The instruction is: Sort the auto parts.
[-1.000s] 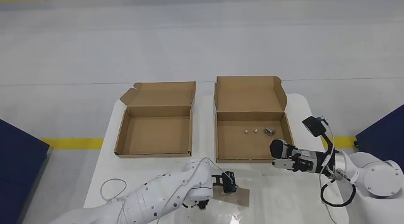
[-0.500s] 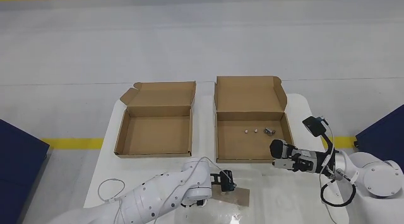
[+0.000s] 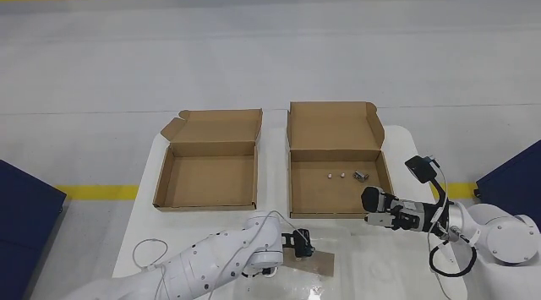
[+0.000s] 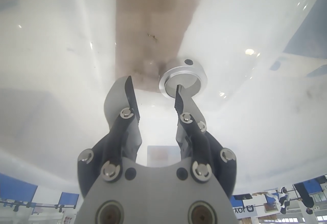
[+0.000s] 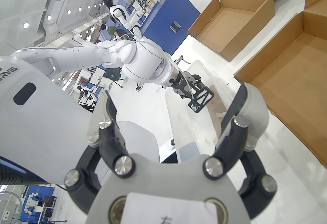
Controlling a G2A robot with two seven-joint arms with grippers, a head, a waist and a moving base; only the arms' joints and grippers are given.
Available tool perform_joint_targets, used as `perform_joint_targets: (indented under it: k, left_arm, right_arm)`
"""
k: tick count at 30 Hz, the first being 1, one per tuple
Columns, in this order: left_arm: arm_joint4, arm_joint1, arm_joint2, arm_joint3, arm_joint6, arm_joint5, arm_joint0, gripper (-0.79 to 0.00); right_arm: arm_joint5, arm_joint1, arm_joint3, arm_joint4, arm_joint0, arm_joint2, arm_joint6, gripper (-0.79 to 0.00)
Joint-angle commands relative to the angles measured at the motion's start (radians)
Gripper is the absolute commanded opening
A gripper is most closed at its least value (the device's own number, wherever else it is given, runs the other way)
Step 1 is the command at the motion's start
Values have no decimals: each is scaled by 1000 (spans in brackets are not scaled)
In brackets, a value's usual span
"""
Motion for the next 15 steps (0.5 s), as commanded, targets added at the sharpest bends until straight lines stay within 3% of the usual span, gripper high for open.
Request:
perform_joint_targets:
  k: [1,15]
  left_arm:
    - [-1,-3,3,5,4,-4,2,-508]
    - [-26,-23,23,31,24,-23,-1,-539]
  right_arm:
    - [0,0,0,0,0,0,0,0]
    - [0,0,0,0,0,0,0,0]
